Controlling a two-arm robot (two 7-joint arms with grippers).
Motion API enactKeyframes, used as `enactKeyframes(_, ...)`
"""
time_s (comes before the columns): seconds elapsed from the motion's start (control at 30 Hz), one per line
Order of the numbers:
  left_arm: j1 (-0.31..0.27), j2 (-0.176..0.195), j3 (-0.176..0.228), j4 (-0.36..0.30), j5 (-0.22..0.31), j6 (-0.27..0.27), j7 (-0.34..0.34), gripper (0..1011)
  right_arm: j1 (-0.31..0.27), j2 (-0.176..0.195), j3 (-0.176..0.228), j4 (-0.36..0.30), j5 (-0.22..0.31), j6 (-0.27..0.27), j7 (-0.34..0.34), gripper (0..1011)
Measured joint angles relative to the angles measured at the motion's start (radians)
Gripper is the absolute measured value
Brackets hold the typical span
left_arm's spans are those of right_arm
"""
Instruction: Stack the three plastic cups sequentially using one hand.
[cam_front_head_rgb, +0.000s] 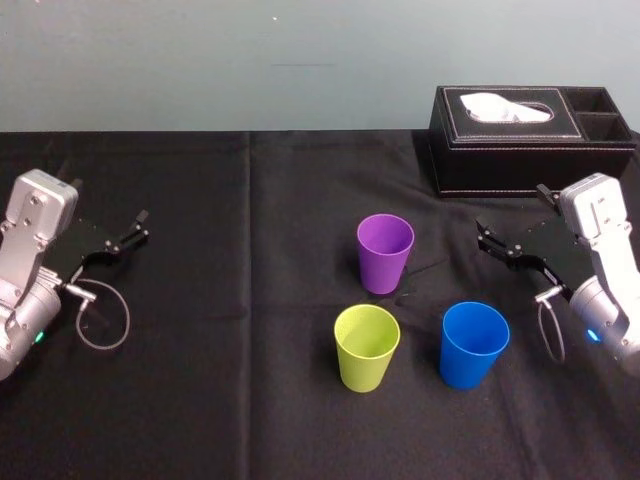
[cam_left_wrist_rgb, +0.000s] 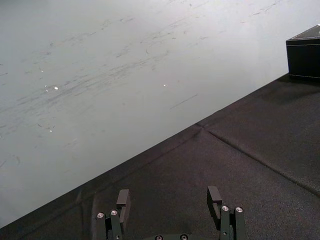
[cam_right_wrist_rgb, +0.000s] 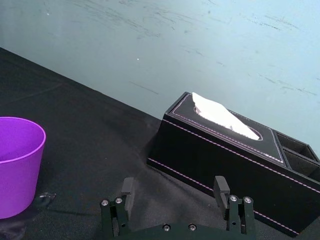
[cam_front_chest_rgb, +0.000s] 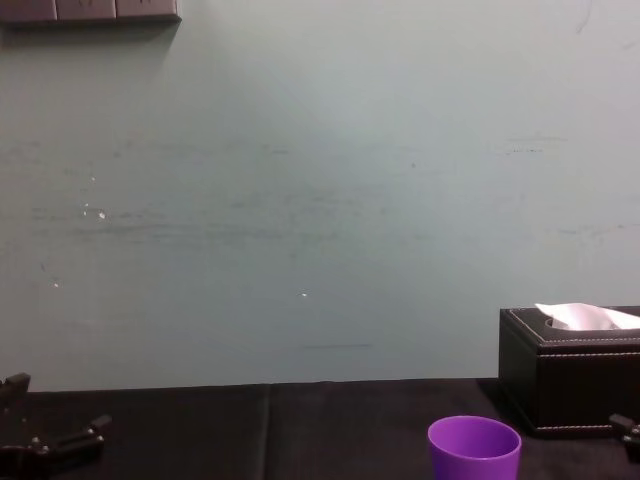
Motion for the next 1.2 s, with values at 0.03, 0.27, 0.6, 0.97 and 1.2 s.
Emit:
enactKeyframes(0.03, 0.0, 0.0, 0.0, 0.0, 0.0, 0.0, 0.0, 1011, 0.0, 0.0, 0.0, 0.0, 0.0, 0.0, 0.0, 1002)
enactKeyframes(0.27, 0.0, 0.0, 0.0, 0.0, 0.0, 0.0, 0.0, 1011, 0.0, 0.0, 0.0, 0.0, 0.0, 0.0, 0.0, 1002)
enactKeyframes(0.6, 0.0, 0.0, 0.0, 0.0, 0.0, 0.0, 0.0, 1011, 0.0, 0.0, 0.0, 0.0, 0.0, 0.0, 0.0, 1002)
enactKeyframes(0.97, 0.0, 0.0, 0.0, 0.0, 0.0, 0.0, 0.0, 1012, 0.0, 0.0, 0.0, 0.0, 0.0, 0.0, 0.0, 1000)
enactKeyframes(1.2, 0.0, 0.0, 0.0, 0.0, 0.0, 0.0, 0.0, 1011, -0.022, -0.003, 0.023, -0.008, 0.011, -0.023, 0.022, 1002)
